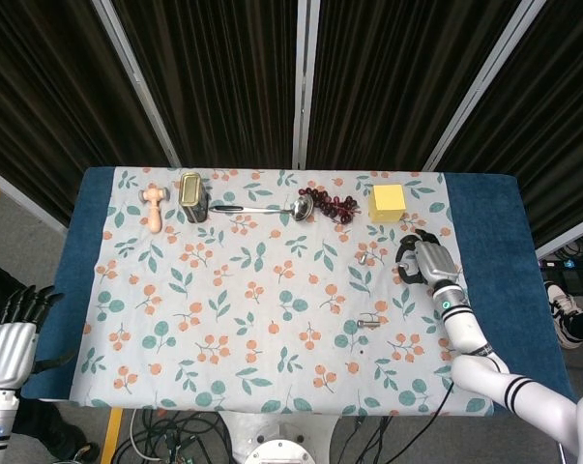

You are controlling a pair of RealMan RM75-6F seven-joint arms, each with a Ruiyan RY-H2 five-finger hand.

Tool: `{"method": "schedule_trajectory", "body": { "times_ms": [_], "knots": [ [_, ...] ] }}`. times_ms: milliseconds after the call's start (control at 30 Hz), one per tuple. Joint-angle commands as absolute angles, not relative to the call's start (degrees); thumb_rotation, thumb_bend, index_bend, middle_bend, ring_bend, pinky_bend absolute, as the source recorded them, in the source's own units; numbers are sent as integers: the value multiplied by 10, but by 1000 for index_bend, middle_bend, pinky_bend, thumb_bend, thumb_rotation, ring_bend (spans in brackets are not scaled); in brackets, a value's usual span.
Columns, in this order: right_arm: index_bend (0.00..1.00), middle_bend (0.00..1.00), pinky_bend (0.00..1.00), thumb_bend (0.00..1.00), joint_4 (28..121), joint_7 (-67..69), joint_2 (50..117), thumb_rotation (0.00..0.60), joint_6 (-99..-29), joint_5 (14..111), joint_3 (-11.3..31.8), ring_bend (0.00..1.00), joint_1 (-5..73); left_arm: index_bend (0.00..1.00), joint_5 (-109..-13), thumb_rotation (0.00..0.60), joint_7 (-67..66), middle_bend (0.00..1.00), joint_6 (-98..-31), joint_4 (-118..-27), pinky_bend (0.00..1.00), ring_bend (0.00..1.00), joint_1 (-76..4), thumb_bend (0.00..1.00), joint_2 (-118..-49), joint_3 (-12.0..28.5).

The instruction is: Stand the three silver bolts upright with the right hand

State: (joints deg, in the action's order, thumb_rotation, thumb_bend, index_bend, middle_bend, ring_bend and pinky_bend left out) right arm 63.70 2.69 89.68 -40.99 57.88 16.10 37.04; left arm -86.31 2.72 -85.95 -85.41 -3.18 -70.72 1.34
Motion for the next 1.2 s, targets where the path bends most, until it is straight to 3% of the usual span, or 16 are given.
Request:
{"method": "schedule_trajectory", "body": {
  "times_ms": [33,467,1200],
  "knots": [
    [596,224,0,346,641,62,888,600,-402,586,169,0,366,175,-863,600,27,114,-859,-854,0,7,-32,0,-707,13],
    [594,222,0,345,611,97,900,600,-384,591,165,0,376,175,-861,600,24,114,-856,-856,0,7,-33,0,-707,13],
    [466,210,0,346,604,108,897,600,-389,599,158,0,376,175,-861,600,21,114,-855,-857,0,6,-35,0,-707,14]
  ]
}}
